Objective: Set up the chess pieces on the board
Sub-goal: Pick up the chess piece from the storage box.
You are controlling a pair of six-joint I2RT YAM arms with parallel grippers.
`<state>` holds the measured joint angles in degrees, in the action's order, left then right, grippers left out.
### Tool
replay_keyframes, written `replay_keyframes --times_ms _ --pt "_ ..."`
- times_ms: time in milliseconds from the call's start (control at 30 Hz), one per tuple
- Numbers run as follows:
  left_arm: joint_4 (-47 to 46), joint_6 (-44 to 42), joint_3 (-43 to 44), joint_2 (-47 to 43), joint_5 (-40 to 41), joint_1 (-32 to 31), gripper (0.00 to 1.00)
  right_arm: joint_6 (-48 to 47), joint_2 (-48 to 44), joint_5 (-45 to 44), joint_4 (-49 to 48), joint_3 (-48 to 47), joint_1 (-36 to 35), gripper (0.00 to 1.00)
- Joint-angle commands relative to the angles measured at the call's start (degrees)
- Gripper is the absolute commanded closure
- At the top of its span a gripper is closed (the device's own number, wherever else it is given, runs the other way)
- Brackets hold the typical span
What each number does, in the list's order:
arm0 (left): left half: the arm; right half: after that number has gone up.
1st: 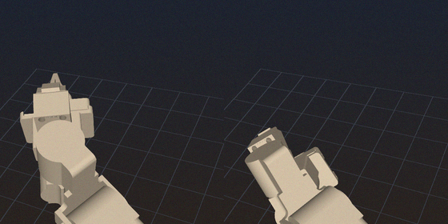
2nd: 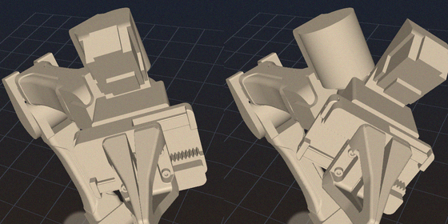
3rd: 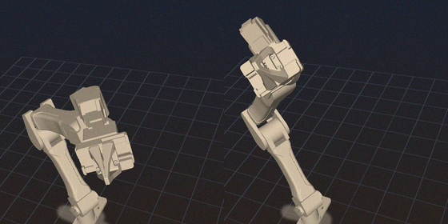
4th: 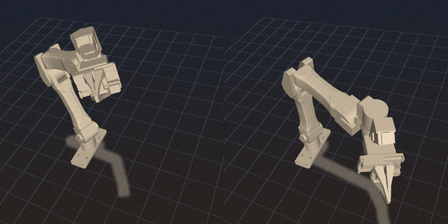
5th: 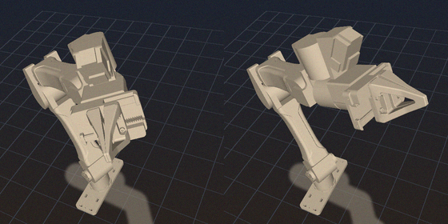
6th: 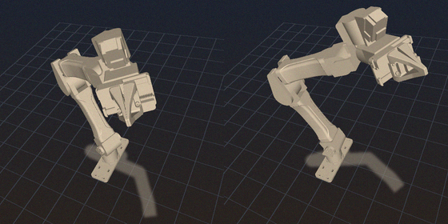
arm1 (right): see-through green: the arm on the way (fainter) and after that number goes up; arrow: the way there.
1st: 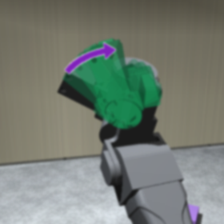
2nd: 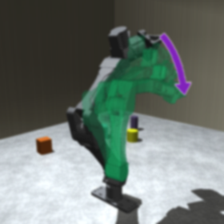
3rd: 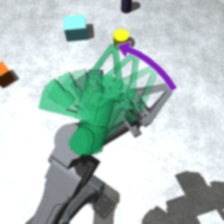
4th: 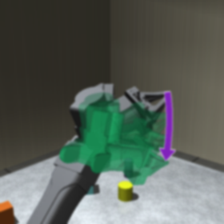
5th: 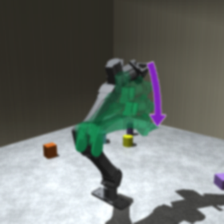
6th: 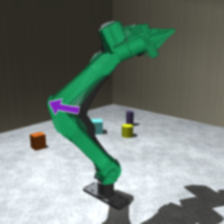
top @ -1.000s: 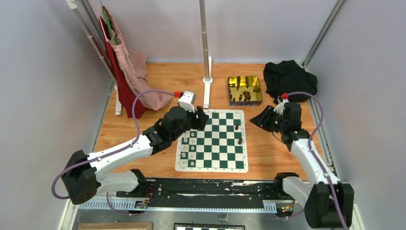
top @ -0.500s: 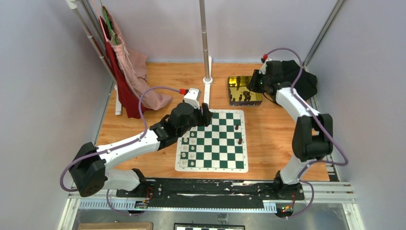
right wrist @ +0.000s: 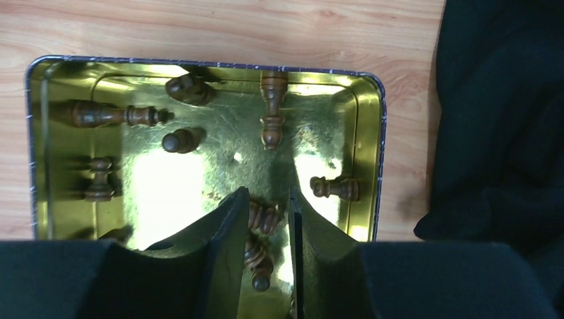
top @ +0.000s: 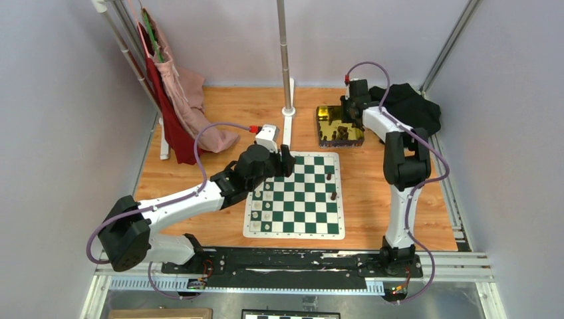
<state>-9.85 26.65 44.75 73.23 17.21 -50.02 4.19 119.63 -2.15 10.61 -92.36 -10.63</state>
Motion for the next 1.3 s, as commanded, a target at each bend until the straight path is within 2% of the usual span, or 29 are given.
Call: replay_keyframes --times_ms 0,367,1000,1133,1267 --pt "-2.91 0.33 -1.01 -1.09 1.59 -0.43 0.37 -3.93 2.86 -4.71 0.65 -4.37 -0.79 0.67" --pt "-4.21 -0.2 -1.16 0.24 1.59 -0.44 0.36 -6.07 9.29 -4.71 1.77 -11.34 -0.74 0.67" --pt "-4.67 -0.64 -0.54 1.92 1.92 -0.42 0.36 -5.17 13.14 -1.83 5.26 -15.57 -0.79 0.69" --pt "-4.66 -0.64 -0.63 1.75 2.02 -0.43 0.36 -4.97 13.58 -1.45 6.35 -16.26 -0.79 0.76" --pt "-4.62 -0.64 -0.71 1.67 1.97 -0.39 0.36 -4.84 14.01 -1.36 7.47 -16.82 -0.79 0.92"
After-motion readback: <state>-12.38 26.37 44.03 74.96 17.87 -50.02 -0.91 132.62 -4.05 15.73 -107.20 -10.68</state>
